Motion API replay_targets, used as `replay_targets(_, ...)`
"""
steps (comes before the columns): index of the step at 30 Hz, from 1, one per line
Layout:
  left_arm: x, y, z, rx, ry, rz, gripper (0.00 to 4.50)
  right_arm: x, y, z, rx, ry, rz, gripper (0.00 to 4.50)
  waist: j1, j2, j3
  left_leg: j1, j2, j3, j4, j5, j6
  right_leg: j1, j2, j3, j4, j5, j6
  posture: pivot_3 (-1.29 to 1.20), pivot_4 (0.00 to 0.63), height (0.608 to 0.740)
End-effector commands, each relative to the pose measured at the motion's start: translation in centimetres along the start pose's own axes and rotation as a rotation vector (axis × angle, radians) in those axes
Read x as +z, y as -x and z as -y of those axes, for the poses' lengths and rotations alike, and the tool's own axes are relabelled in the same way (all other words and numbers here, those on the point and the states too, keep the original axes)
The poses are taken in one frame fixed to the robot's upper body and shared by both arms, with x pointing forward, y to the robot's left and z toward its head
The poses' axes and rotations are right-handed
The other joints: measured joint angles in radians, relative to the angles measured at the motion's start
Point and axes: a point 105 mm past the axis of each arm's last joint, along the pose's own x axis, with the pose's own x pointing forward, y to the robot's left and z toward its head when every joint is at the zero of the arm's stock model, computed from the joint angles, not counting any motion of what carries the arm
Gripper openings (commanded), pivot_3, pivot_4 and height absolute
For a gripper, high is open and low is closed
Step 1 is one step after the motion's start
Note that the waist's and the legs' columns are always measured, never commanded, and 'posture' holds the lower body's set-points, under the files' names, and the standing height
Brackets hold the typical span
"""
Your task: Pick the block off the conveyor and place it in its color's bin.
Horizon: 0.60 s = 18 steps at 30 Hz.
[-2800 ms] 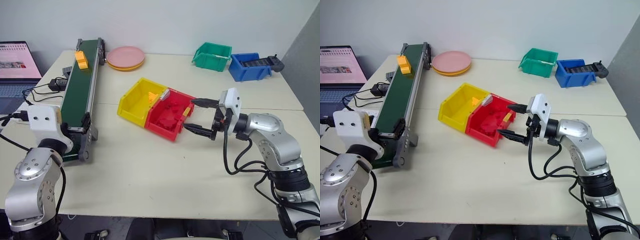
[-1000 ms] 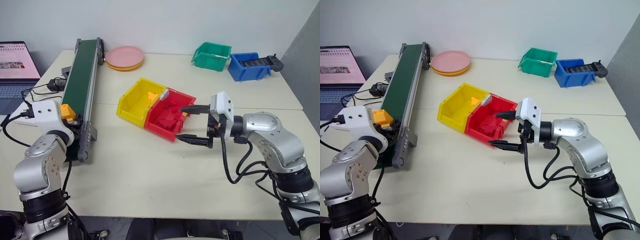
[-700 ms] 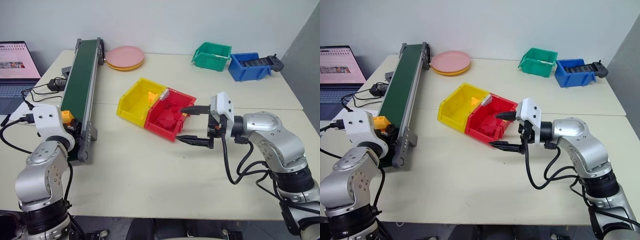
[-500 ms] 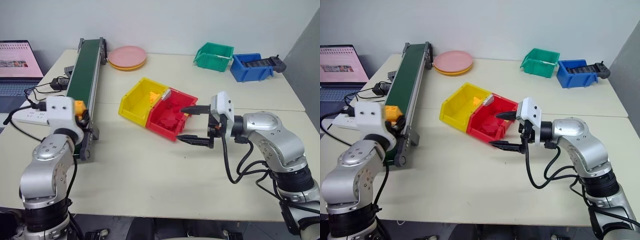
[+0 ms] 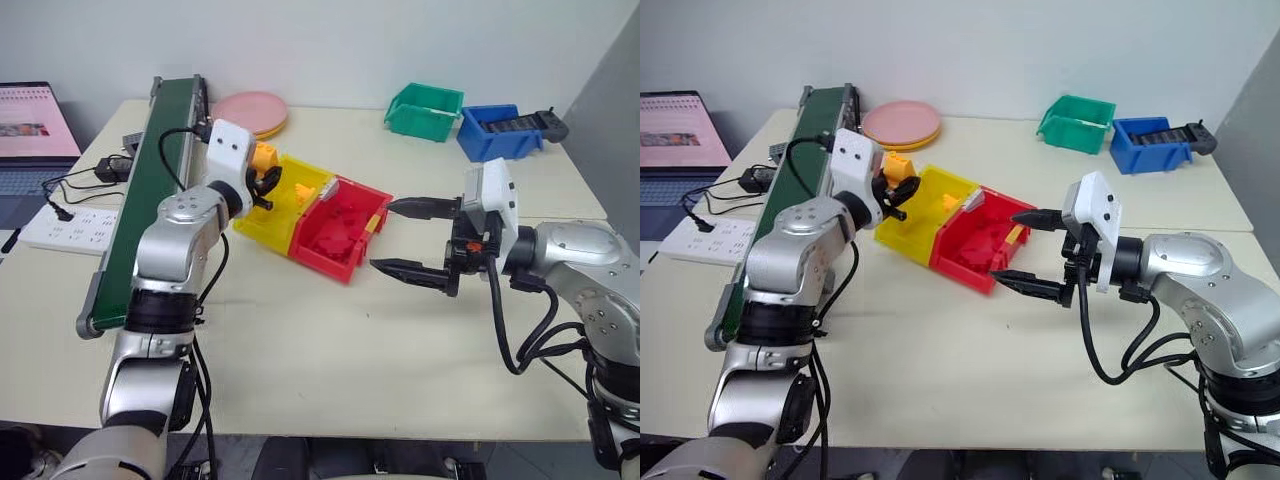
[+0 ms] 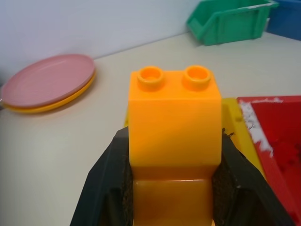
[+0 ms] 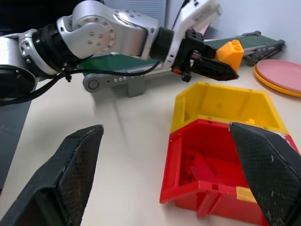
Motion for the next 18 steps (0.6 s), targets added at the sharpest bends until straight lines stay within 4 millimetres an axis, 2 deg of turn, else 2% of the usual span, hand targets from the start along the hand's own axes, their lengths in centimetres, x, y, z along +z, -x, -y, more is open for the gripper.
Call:
replay_targets(1, 1.4, -0.9, 0.3, -0.023, -0.042, 0.059, 1.53, 0.6, 0.1, -0.4, -0.022, 0.047, 0.001, 4.5, 0.0, 0.0, 0.0, -0.001, 0.0, 0.0, 0.0, 0.0, 0.0, -0.001, 0.0, 0.0, 0.0, 0.0, 0.0, 0.0, 0.15, 0.74)
replay_targets(3, 1.4, -1.1, 0.7, -0.052, -0.038, 0.064, 1.53, 0.5, -0.1, -0.4, -0.029, 0.045, -0.004, 4.5, 0.0, 0.0, 0.0, -0.001, 0.0, 0.0, 0.0, 0.0, 0.0, -0.002, 0.0, 0.0, 0.0, 0.0, 0.0, 0.0, 0.15, 0.74)
replay_targets(5, 1.3, -1.3, 0.6, -0.048, -0.047, 0.065, 2.24, 0.4, 0.0, -0.4, -0.042, 0.045, -0.006, 4.5, 0.001, 0.0, 0.0, -0.006, 0.0, 0.0, 0.001, 0.0, 0.0, -0.005, 0.0, -0.001, 0.002, 0.0, 0.0, 0.0, 0.15, 0.74)
replay_targets(6, 1.3, -1.3, 0.5, -0.045, -0.044, 0.065, 2.31, 0.3, 0.1, -0.4, -0.048, 0.045, -0.007, 4.5, 0.002, 0.0, 0.0, -0.008, 0.0, -0.001, 0.001, 0.0, 0.0, -0.008, 0.0, -0.001, 0.002, 0.0, 0.0, 0.0, 0.15, 0.74)
replay_targets(8, 1.3, -1.2, 0.2, -0.044, -0.047, 0.069, 2.73, 0.2, 0.1, -0.3, -0.055, 0.044, -0.01, 4.5, 0.003, 0.0, 0.0, -0.014, 0.0, 0.0, 0.003, 0.0, 0.0, -0.015, 0.0, 0.0, 0.005, 0.0, 0.0, 0.0, 0.15, 0.74)
replay_targets(15, 1.6, -0.6, -0.1, -0.029, -0.072, 0.069, 4.33, -0.1, 0.3, 0.1, -0.063, 0.052, -0.022, 4.5, 0.004, 0.0, 0.0, -0.014, 0.0, 0.0, 0.004, 0.0, 0.0, -0.015, 0.0, 0.0, 0.007, 0.0, 0.0, 0.0, 0.15, 0.74)
replay_targets(16, 1.7, -0.3, -0.1, -0.026, -0.077, 0.07, 4.47, -0.2, 0.3, 0.2, -0.069, 0.054, -0.025, 4.5, 0.004, 0.0, 0.0, -0.014, 0.0, 0.0, 0.004, 0.0, 0.0, -0.015, 0.0, 0.0, 0.007, 0.0, 0.0, 0.0, 0.15, 0.74)
replay_targets(18, 1.7, 0.6, 0.2, -0.035, -0.069, 0.056, 4.47, -0.5, 0.5, 0.5, -0.079, 0.057, -0.032, 4.5, 0.004, 0.0, 0.0, -0.014, 0.0, 0.0, 0.004, 0.0, 0.0, -0.015, 0.0, 0.0, 0.007, 0.0, 0.0, 0.0, 0.15, 0.74)
